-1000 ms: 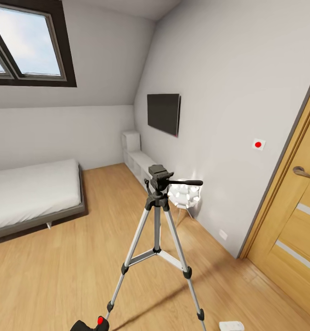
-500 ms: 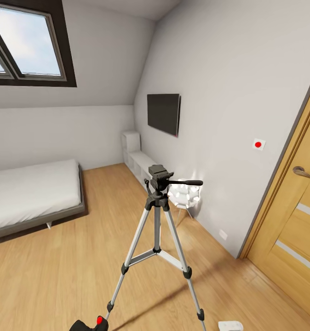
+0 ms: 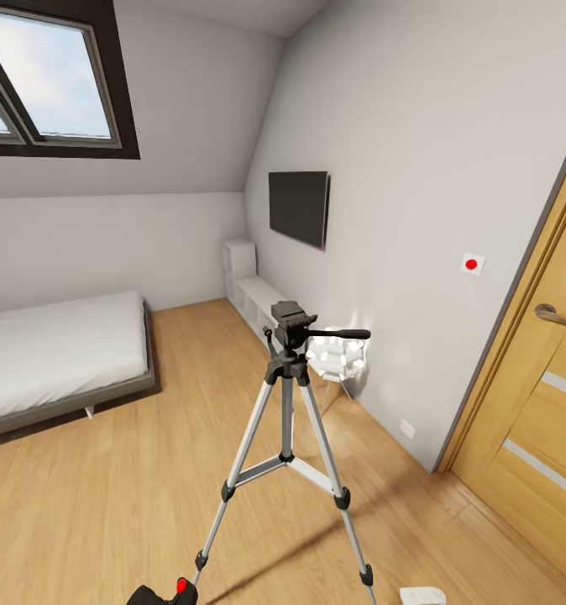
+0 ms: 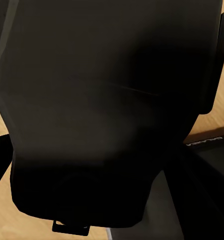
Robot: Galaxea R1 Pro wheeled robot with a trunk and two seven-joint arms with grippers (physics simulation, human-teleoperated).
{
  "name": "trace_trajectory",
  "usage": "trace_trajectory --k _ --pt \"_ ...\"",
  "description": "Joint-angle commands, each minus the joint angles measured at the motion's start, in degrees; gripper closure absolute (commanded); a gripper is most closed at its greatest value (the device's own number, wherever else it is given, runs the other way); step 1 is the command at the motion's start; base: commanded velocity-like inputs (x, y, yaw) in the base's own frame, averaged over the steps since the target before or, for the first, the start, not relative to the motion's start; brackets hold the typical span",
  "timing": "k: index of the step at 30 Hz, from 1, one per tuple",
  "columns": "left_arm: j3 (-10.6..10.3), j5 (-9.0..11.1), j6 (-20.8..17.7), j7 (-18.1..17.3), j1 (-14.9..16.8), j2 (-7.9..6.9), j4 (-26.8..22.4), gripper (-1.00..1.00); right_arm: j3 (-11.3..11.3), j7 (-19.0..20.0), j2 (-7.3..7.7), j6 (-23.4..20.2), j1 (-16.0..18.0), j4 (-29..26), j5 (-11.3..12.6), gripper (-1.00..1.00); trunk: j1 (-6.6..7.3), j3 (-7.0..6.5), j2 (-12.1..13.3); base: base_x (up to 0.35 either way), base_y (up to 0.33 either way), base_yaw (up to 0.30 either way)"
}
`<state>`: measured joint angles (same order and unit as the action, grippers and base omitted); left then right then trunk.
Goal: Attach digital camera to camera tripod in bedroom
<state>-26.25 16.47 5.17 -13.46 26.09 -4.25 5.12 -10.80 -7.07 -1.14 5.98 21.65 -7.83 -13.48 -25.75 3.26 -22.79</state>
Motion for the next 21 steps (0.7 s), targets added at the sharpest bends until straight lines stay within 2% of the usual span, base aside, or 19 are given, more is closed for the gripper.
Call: trace_trajectory --k 1,21 --pt "-0.5 0.6 0.4 -0.3 0.1 0.04 0.2 1.00 -0.5 -0.1 0.06 0.2 0.1 0.1 -0.6 -1.00 -0.04 0.13 -0.1 0.000 0.000 0.000" --pt "-0.1 0.7 0.4 -0.5 0.1 0.10 -0.4 1.00 -0.5 -0.3 -0.23 0.2 0.1 -0.1 -0.5 -1.00 -0.04 0.13 -0.1 0.000 0.000 0.000"
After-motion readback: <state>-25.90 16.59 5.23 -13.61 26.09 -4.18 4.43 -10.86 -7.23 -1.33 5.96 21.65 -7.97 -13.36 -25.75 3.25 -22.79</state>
